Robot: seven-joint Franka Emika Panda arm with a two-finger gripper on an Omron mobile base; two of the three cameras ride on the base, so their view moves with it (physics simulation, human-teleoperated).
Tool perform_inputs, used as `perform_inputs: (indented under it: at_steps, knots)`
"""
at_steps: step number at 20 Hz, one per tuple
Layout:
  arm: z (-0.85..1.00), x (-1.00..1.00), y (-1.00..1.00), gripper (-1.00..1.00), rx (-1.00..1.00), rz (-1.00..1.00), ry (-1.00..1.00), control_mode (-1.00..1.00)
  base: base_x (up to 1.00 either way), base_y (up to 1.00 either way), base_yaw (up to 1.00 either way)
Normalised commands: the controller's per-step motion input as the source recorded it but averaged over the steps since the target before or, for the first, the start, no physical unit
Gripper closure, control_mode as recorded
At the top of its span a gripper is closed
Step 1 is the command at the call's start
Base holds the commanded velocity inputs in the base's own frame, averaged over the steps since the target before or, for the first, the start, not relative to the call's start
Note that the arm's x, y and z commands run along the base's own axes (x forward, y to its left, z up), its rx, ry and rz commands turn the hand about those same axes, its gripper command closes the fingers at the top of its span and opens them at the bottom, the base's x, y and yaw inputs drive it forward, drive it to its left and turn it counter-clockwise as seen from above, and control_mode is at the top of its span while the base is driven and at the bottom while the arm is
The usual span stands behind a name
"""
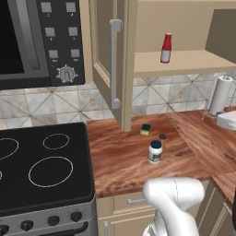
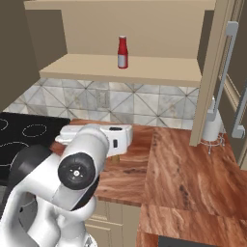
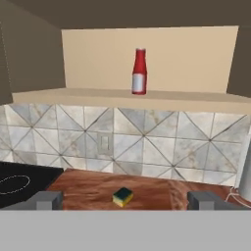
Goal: There are various items on the counter. Only move the condiments/shakers into the cabinet.
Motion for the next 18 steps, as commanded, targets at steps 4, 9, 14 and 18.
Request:
perform_inputs:
  at_steps: [4, 9, 14, 18]
  knots:
    - [-0.3, -0.31, -0.01, -1.0, 0.0, 0.08, -0.02, -1.0, 0.0, 0.0, 0.0]
    - [-0.36, -0.23, 0.0, -1.0, -0.03, 0.17, 0.0, -1.0, 0.0, 0.0, 0.0]
    - [-0.42, -0.02, 0.08, -1.0, -0.03, 0.2, 0.0, -1.0, 0.0, 0.0, 0.0]
    - [-0.44, 0.03, 0.14, -1.0, -0.03, 0.21, 0.02, -1.0, 0.0, 0.0, 0.0]
